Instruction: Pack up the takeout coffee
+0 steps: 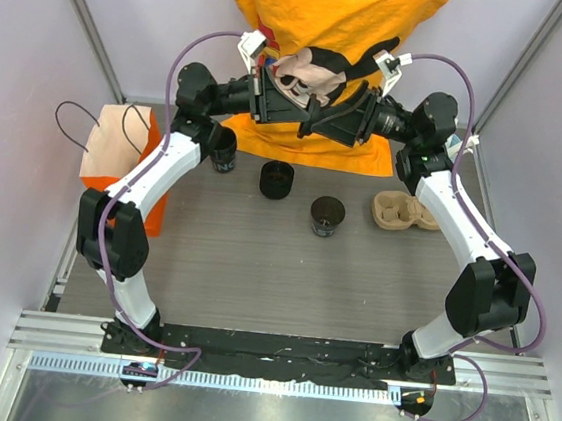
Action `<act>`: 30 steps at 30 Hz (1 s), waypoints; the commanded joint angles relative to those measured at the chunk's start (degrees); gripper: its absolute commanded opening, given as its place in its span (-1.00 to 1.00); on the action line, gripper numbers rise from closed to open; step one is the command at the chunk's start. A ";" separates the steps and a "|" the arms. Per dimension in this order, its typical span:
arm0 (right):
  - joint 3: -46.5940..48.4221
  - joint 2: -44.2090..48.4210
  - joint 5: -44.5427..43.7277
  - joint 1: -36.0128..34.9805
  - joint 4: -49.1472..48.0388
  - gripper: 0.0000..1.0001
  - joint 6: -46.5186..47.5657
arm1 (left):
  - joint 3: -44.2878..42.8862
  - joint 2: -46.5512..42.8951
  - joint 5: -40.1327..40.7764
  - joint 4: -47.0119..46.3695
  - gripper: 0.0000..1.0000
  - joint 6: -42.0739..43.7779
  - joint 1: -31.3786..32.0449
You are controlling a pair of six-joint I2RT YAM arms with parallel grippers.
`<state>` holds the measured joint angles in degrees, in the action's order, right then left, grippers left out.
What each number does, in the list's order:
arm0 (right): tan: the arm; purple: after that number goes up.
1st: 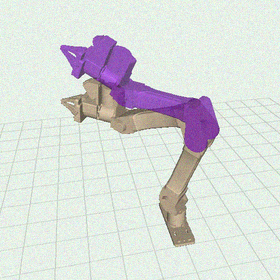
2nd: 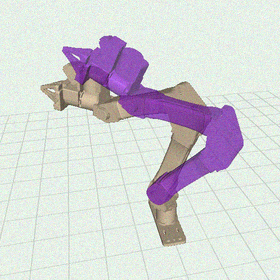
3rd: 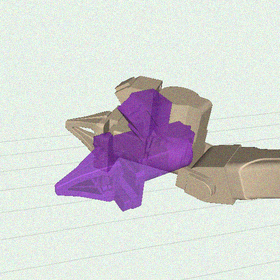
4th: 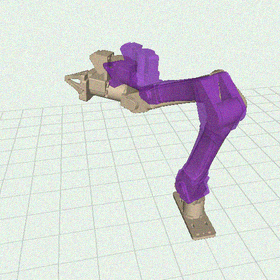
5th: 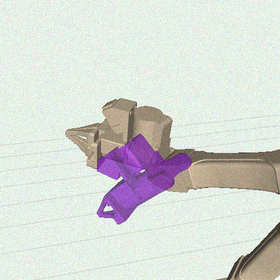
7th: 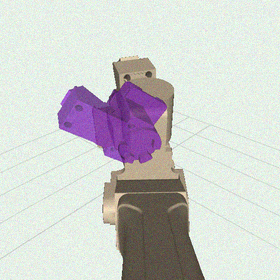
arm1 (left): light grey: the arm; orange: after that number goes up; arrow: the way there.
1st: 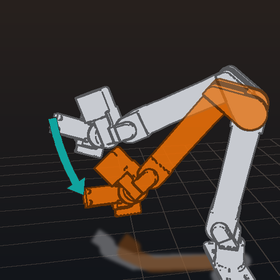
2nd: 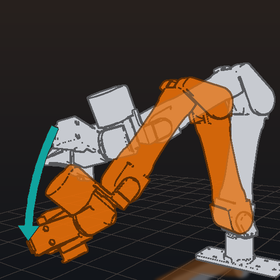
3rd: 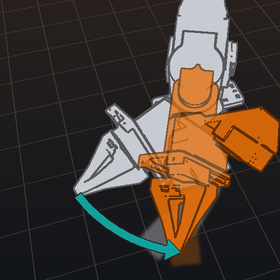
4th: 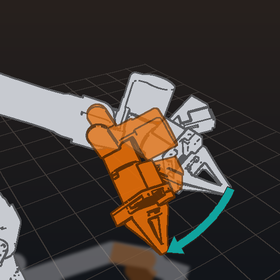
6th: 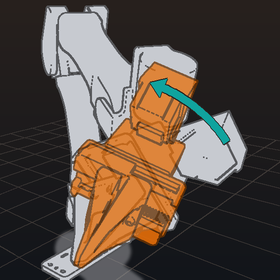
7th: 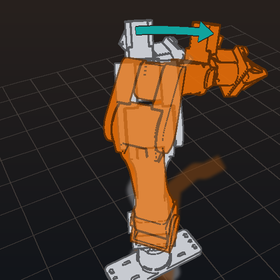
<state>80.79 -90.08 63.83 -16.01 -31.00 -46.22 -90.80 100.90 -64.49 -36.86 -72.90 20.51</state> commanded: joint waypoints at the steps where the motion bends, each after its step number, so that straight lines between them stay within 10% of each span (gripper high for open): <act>1: 1.04 3.16 1.03 -0.43 -8.36 0.26 -4.75 | -0.07 0.00 0.07 0.04 -0.99 1.98 -0.03; 30: 0.77 -0.88 -0.64 -1.92 -12.50 -0.38 -7.22 | -0.34 0.61 0.68 -2.69 -0.98 -0.83 1.02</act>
<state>79.07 -91.15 63.35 -15.99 -39.53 -53.93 -90.80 100.90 -64.16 -38.54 -73.49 20.62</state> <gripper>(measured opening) 0.338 0.097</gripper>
